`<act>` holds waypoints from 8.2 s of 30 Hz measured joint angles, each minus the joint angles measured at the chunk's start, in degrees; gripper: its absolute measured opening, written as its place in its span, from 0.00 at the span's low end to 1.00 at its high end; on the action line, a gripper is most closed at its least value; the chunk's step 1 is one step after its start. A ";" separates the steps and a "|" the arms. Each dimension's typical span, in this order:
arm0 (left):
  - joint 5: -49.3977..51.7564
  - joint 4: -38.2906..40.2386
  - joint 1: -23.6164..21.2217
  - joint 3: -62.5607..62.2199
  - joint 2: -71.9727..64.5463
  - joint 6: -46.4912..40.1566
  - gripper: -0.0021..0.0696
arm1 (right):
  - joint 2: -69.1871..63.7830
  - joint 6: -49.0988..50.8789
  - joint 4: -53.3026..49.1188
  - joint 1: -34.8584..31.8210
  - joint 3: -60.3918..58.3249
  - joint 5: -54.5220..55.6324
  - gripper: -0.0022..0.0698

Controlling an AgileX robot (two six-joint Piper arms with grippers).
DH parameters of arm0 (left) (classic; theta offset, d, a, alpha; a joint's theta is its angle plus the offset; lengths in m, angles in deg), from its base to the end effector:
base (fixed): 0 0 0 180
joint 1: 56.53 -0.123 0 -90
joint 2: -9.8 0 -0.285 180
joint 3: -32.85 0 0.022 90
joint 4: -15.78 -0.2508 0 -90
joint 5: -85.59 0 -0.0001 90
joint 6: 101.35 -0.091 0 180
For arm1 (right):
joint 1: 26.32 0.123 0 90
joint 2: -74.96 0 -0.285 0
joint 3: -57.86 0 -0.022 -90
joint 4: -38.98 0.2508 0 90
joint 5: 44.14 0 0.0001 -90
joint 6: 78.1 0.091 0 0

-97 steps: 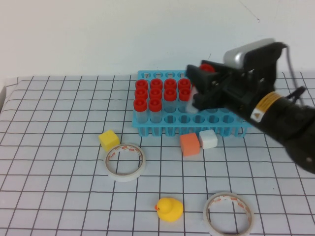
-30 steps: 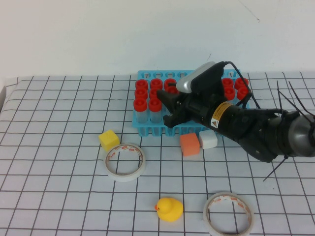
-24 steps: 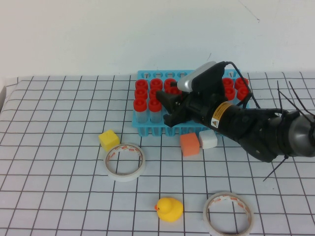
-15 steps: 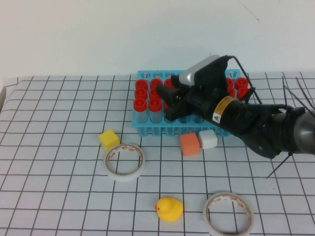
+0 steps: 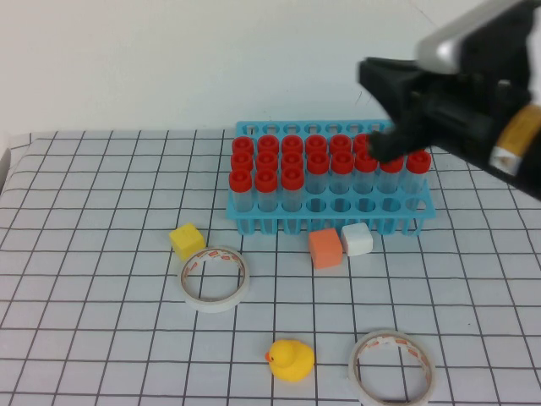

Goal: Place the test tubes

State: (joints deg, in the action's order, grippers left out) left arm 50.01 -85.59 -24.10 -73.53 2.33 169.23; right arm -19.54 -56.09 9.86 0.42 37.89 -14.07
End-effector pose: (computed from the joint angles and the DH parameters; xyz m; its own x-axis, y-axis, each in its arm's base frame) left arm 0.0031 -0.0634 0.2218 0.2248 0.0811 -0.9710 0.8941 0.3789 0.2387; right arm 0.3008 0.1763 0.3268 0.0792 -0.0307 -0.9964 -0.6502 0.7561 -0.0750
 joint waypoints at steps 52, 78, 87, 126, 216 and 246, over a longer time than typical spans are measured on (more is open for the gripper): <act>0.00 0.00 0.00 0.00 0.00 0.02 0.03 | 87.41 -21.70 30.52 -15.46 -58.77 -41.86 0.03; 0.00 0.00 0.00 0.00 0.00 0.02 0.03 | 87.41 -22.01 28.04 -32.02 -58.77 -47.20 0.03; 0.00 0.00 0.00 0.00 0.00 0.21 0.03 | 87.41 -19.12 28.04 -30.07 -58.59 -48.70 0.03; 21.48 18.28 0.00 0.00 0.00 1.33 0.03 | 87.41 -18.31 28.04 -30.07 -58.59 -48.70 0.03; 52.93 100.29 -32.57 4.62 0.46 -100.22 0.03 | 87.41 -18.31 28.04 -30.07 -58.41 -49.40 0.03; 52.93 100.38 -32.57 4.62 0.46 -100.11 0.03 | 87.41 -18.31 28.04 -30.07 -58.41 -49.52 0.03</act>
State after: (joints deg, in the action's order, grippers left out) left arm 102.94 14.78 -56.67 -68.91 2.79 69.12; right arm 67.87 -74.39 37.90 -29.66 -20.52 -63.59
